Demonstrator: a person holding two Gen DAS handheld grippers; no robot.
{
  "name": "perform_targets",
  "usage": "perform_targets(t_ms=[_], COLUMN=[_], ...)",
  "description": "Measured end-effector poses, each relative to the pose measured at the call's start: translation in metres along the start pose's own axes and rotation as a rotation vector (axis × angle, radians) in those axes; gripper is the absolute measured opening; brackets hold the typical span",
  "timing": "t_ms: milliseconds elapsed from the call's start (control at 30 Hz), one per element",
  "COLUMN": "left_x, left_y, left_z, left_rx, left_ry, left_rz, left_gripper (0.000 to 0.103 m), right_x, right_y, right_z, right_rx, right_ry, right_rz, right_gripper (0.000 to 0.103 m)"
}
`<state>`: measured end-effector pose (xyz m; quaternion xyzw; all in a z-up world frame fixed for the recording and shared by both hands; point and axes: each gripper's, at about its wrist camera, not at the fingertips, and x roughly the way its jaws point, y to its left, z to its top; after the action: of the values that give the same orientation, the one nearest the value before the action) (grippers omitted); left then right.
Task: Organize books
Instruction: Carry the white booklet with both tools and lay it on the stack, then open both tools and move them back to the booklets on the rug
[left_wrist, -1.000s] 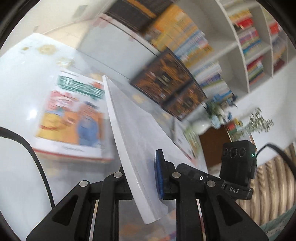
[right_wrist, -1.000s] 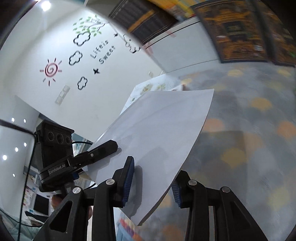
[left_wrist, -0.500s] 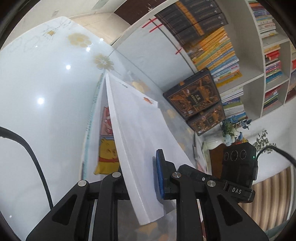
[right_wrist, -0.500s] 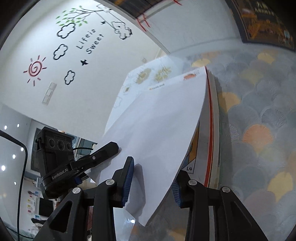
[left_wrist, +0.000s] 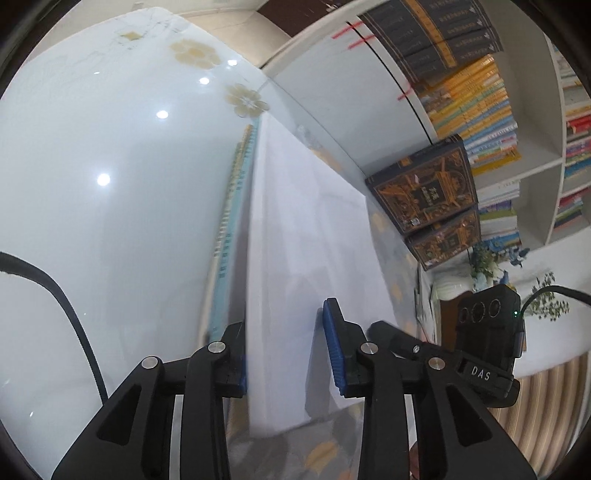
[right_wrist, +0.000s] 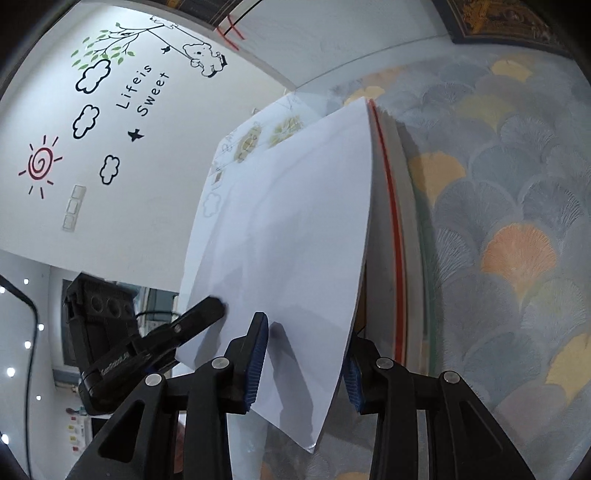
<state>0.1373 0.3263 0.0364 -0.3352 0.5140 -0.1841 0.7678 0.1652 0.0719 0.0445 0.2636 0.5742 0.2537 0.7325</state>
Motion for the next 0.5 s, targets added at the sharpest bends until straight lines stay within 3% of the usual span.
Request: perform_targets(t_ms=[233, 500], left_x=[-0.025, -0.038], left_y=[0.007, -0.008], left_z=[-0.015, -0.043], left_rx=[-0.017, 0.004], left_ry=[-0.041, -0.044], left_rz=[0.042, 0.074], left_gripper=[0.028, 0.031], right_x=[-0.02, -0.057], right_y=[-0.013, -0.028], right_z=[-0.003, -0.033], right_rx=[0.048, 0.053], right_ry=[-0.041, -0.054], right_rz=[-0.04, -0.02], right_gripper=[0.037, 0.037])
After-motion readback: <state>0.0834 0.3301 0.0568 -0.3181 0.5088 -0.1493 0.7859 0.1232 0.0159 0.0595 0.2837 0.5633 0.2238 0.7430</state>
